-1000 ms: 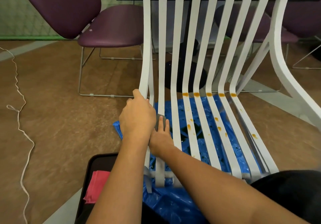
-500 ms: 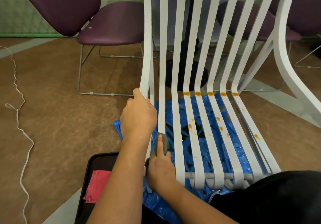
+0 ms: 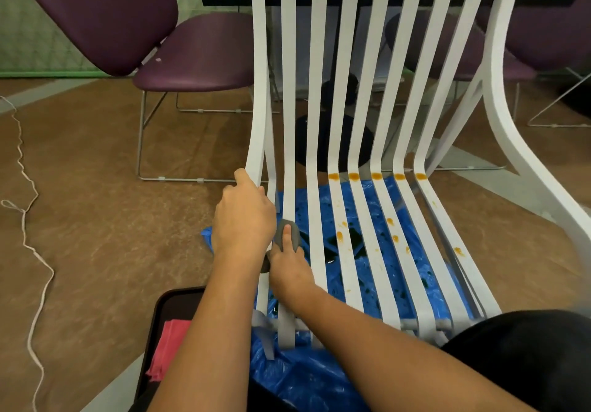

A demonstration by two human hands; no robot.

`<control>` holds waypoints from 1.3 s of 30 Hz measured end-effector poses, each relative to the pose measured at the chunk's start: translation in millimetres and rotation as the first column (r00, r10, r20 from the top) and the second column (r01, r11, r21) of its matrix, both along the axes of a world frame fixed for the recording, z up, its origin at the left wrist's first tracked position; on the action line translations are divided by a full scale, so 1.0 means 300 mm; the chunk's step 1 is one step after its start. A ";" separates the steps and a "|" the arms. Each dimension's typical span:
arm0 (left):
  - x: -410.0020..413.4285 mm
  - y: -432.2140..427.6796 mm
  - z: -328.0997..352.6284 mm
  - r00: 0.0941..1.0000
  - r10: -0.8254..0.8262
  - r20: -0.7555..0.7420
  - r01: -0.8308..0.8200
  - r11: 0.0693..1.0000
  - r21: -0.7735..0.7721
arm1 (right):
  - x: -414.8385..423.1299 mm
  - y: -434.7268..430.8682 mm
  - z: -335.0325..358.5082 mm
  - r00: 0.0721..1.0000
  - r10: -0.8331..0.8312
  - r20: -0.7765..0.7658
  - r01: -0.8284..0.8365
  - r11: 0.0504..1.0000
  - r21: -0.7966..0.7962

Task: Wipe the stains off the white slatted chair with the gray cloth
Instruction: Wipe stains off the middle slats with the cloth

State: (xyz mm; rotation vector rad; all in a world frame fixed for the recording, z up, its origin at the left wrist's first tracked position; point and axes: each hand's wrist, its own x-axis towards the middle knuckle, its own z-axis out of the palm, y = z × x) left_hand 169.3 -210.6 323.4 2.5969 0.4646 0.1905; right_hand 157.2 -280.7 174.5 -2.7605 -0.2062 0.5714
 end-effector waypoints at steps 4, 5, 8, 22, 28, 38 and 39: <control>-0.001 0.001 0.000 1.000 0.002 -0.005 -0.002 1.000 0.005 | -0.171 -0.032 0.040 0.996 0.084 -0.041 -0.084 0.996 0.012; -0.002 -0.001 -0.001 1.000 0.000 -0.003 0.000 1.000 0.003 | -0.215 -0.045 0.053 0.991 0.118 -0.057 -0.117 0.993 0.015; -0.007 0.000 -0.003 1.000 -0.004 0.008 0.004 1.000 0.004 | -0.314 -0.087 0.089 0.966 0.225 -0.131 -0.224 0.974 0.025; -0.203 -0.045 -0.023 0.759 -0.327 0.563 0.293 0.944 0.153 | -0.295 -0.503 0.380 0.681 -0.120 -0.723 0.728 0.224 0.648; -0.343 -0.143 -0.100 0.916 -0.363 0.171 0.401 0.814 -0.421 | -0.325 -0.654 0.473 0.677 -0.126 -0.725 0.734 0.052 0.677; -0.482 -0.322 -0.118 0.930 -0.272 -0.247 -0.213 0.147 -0.966 | -0.386 -0.627 0.500 0.624 -0.059 -0.779 0.780 -0.004 0.625; -0.490 -0.333 -0.118 0.944 -0.240 -0.226 -0.212 0.086 -0.974 | -0.393 -0.621 0.502 0.606 -0.022 -0.795 0.795 -0.018 0.606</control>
